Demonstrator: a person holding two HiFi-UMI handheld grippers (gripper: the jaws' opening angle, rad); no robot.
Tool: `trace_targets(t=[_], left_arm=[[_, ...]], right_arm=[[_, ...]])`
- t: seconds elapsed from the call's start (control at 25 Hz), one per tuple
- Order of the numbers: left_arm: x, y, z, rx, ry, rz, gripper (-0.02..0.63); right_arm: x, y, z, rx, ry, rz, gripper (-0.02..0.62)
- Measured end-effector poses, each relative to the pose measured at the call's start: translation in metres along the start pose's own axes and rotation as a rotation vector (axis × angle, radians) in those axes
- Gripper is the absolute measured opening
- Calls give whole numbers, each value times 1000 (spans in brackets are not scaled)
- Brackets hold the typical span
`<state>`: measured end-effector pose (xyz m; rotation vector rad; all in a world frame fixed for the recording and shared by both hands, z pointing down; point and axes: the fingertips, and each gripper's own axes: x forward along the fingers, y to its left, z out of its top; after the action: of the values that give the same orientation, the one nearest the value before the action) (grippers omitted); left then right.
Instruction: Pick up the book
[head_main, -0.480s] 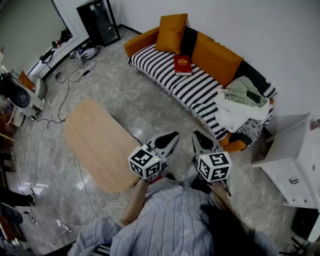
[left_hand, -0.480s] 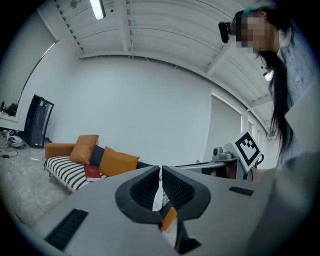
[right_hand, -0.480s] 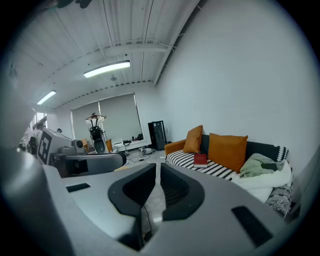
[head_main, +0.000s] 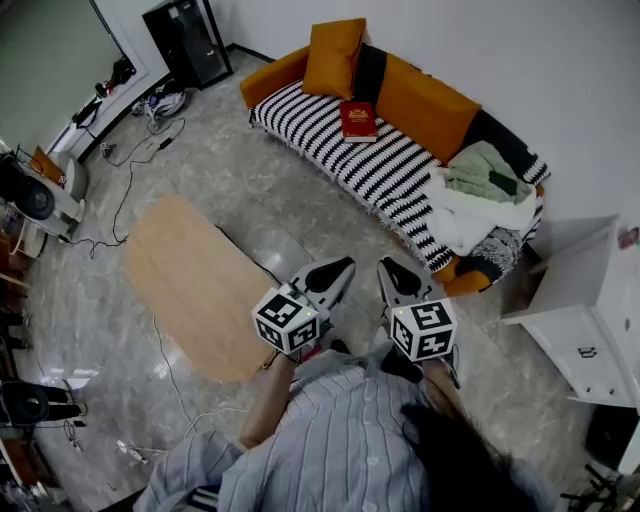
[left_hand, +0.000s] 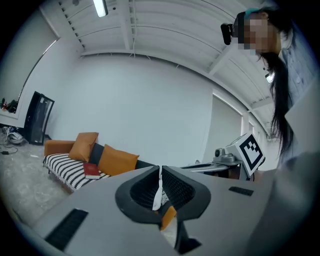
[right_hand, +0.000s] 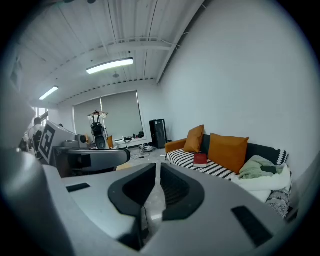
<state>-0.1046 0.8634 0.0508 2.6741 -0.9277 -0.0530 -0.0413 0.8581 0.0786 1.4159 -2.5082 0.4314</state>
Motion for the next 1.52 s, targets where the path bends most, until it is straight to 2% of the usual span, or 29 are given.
trace_targets(t=[0.72,1.0,1.52], left_arm=[[41,25,0,-26,32,42,21],[81,45,0,-61,47,63,21],[169,64,23,-79,54,96,21]], right_arm=[[28,-39,2,28,44,35,41],[47,-79,5,44,80,39,41],[75,-152,43,21,86,104,41]])
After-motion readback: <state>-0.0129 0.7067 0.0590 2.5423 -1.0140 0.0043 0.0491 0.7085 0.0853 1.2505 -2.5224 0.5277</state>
